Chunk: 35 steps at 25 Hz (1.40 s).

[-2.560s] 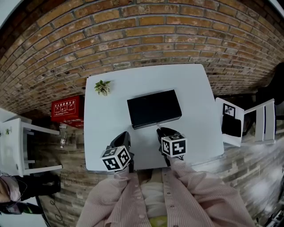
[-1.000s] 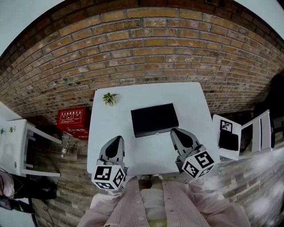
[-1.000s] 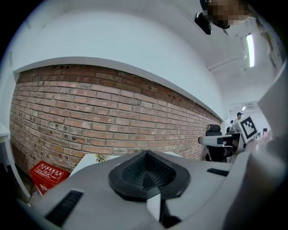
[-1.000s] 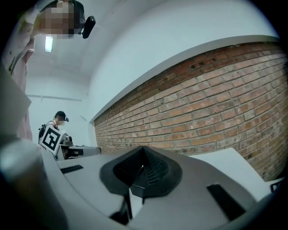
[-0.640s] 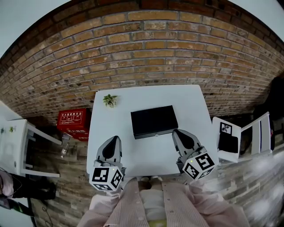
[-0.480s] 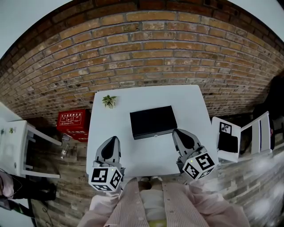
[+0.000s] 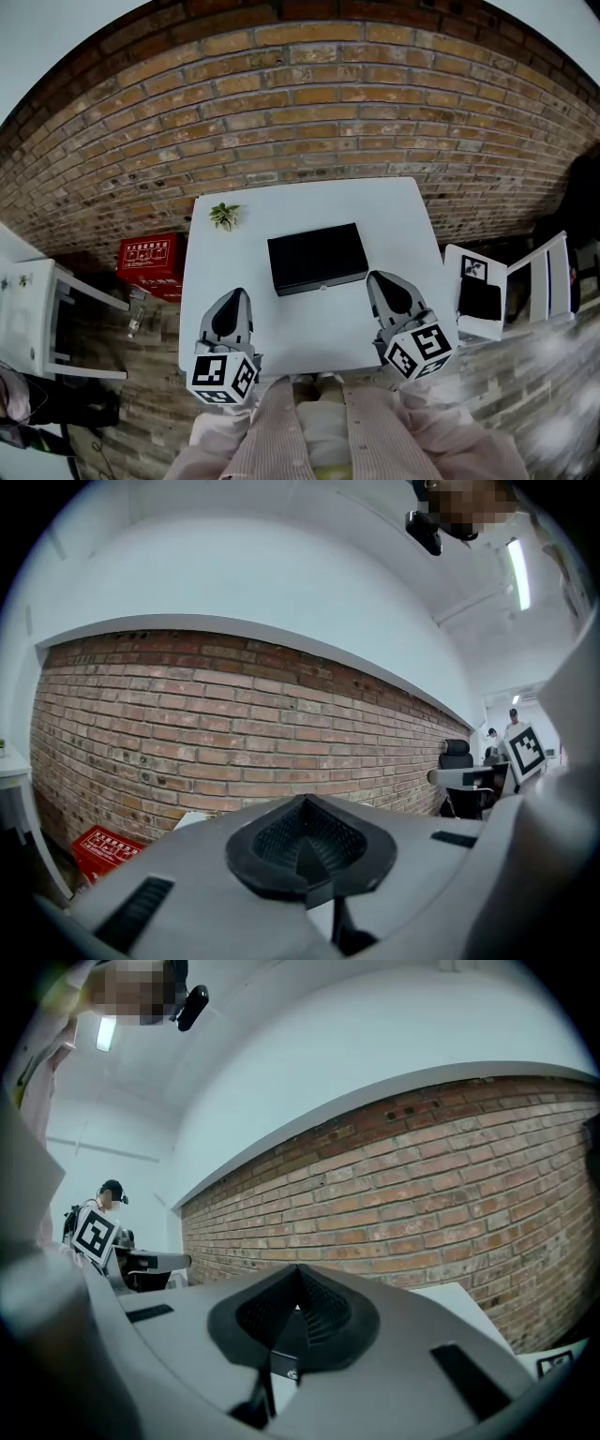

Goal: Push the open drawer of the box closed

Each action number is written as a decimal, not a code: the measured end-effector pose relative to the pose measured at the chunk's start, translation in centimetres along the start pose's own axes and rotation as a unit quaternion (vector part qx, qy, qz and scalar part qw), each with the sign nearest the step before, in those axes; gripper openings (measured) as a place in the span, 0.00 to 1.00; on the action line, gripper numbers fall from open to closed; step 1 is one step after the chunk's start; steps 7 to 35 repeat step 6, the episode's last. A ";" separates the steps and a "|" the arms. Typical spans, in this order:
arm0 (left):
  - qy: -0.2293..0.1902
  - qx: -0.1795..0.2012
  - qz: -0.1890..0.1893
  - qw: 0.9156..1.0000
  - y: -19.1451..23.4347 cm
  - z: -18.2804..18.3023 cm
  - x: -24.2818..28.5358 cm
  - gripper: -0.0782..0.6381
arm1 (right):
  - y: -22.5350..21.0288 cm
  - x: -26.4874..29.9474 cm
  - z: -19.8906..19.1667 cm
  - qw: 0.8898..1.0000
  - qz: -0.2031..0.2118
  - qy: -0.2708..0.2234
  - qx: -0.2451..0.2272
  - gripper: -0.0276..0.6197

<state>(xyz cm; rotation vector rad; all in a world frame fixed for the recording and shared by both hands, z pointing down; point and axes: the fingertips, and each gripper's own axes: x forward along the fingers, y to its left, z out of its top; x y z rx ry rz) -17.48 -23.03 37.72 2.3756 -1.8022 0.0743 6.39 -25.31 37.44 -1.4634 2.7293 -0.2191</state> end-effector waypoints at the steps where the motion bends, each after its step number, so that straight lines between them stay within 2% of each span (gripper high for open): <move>1: 0.001 0.000 0.001 1.000 0.0 -0.1 0.1 0.10 | -0.1 -0.1 -0.1 1.000 -0.001 0.002 -0.002 0.05; 35: 0.004 -0.003 0.005 1.000 -0.3 -0.5 0.3 0.10 | -0.9 -0.4 -0.4 1.000 -0.004 0.005 -0.006 0.05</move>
